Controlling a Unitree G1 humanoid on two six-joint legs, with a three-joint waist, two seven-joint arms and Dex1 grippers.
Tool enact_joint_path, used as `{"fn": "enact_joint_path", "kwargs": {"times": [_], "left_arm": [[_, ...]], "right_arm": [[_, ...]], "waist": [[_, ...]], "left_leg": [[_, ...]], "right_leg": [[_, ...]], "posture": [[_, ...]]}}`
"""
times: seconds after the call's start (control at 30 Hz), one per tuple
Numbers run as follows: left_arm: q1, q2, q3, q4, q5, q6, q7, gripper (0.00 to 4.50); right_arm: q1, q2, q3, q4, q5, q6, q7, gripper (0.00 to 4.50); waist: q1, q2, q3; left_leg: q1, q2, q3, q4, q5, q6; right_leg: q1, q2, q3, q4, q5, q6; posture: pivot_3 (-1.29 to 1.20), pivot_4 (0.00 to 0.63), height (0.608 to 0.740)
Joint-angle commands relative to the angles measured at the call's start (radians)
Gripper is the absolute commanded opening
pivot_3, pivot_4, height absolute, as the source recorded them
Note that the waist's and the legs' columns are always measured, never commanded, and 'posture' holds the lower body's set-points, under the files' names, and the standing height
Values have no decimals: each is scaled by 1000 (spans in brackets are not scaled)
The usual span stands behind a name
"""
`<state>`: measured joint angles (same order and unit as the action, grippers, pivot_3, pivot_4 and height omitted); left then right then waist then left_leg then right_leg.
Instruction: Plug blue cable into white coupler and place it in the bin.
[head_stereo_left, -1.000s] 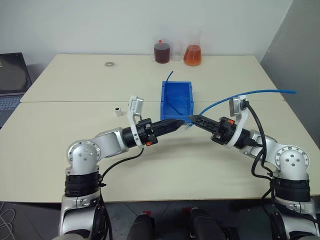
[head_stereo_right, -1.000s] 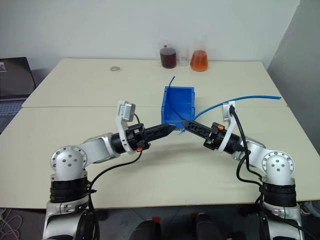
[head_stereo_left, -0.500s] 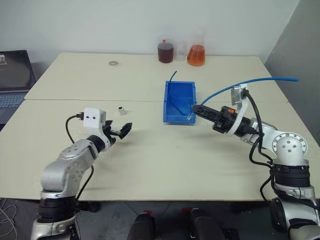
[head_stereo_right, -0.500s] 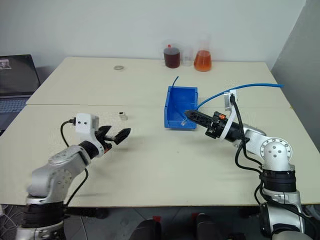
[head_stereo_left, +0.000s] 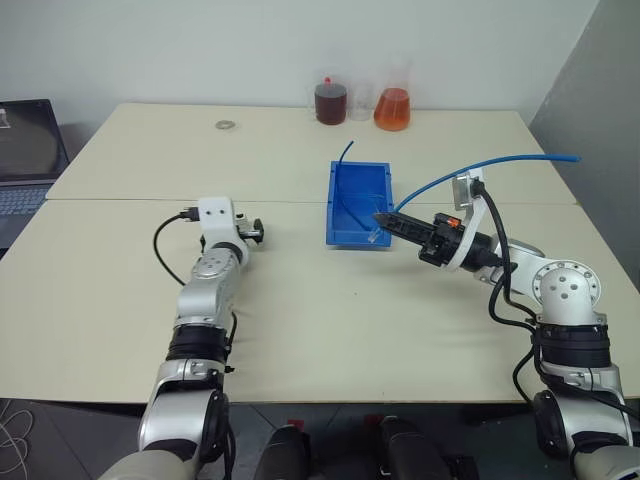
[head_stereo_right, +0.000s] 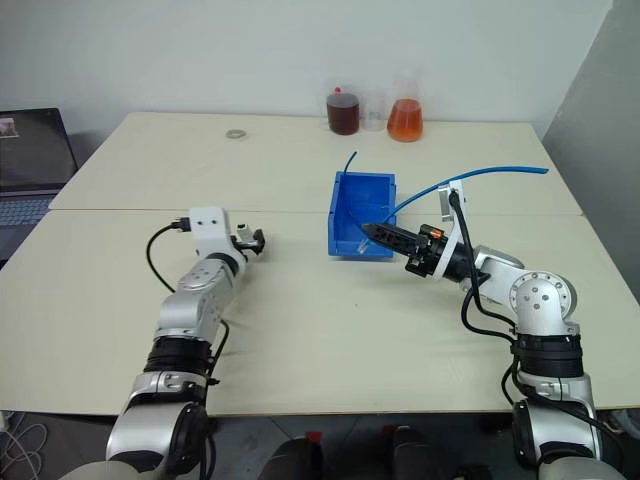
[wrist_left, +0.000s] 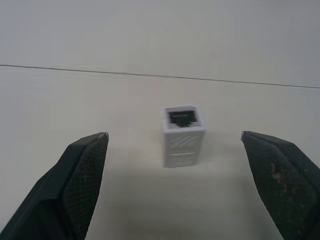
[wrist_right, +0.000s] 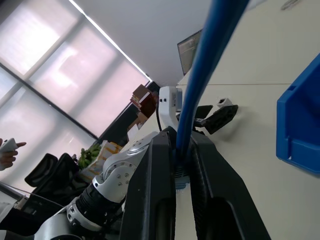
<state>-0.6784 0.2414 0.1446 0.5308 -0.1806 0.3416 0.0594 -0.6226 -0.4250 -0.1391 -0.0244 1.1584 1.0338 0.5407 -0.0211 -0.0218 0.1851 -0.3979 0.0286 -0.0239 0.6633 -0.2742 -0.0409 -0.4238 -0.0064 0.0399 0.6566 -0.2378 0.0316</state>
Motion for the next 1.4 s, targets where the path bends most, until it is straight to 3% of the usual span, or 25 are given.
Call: {"fn": "enact_joint_path", "kwargs": {"times": [0.03, 0.33, 0.5, 0.93, 1.17, 1.3, 1.4], "left_arm": [[-49, -15, 14, 61, 23, -44, 23, 4486], [-98, -7, 57, 199, 42, -91, 87, 4486], [-86, 9, 68, 201, 44, -85, 94, 3623], [-90, 30, 57, 211, 54, -78, 34, 845], [-42, 51, 55, 135, 54, -30, 7, 779], [44, 125, -28, -72, 33, 58, -224, 779], [155, 252, -90, -281, -59, 117, -545, 779]], "right_arm": [[-10, -13, -44, -50, 6, -7, 4, 128], [5, -19, -64, -64, 2, 0, -5, 128], [8, -20, -67, -64, 2, -3, -7, 128], [15, -10, -60, -61, -11, -9, -5, 128], [32, -5, -62, -70, -10, -6, -12, 128], [36, -10, -64, -86, -5, -1, -23, 128], [29, -20, -63, -94, -3, 4, -21, 128]], "waist": [[-3, 0, 0], [-9, 0, 0], [-11, 0, 0], [-11, 0, 0], [-11, 0, 0], [-13, 0, 0], [-14, 0, 0]], "left_leg": [[0, 0, 0, 0, 0, 0], [1, 0, 0, 0, 0, 0], [1, 0, 0, 0, 0, 0], [2, 0, 0, 0, 0, 0], [2, 0, 0, 0, 0, 0], [2, 0, 1, 0, 0, 0], [2, 0, 0, 0, 0, 0]], "right_leg": [[0, 0, 0, 0, 0, 0], [0, 0, 0, 2, 0, 0], [0, 0, 0, 2, 0, 0], [0, 0, 0, 3, 0, 0], [0, 0, 1, 4, 0, 0], [0, 0, 1, 4, 0, 0], [-1, 0, 1, 5, 0, 0]], "posture": [[0, 150, 740], [0, 150, 740], [0, 150, 740], [0, 150, 740], [0, 150, 740], [0, 150, 740], [0, 150, 740]]}}
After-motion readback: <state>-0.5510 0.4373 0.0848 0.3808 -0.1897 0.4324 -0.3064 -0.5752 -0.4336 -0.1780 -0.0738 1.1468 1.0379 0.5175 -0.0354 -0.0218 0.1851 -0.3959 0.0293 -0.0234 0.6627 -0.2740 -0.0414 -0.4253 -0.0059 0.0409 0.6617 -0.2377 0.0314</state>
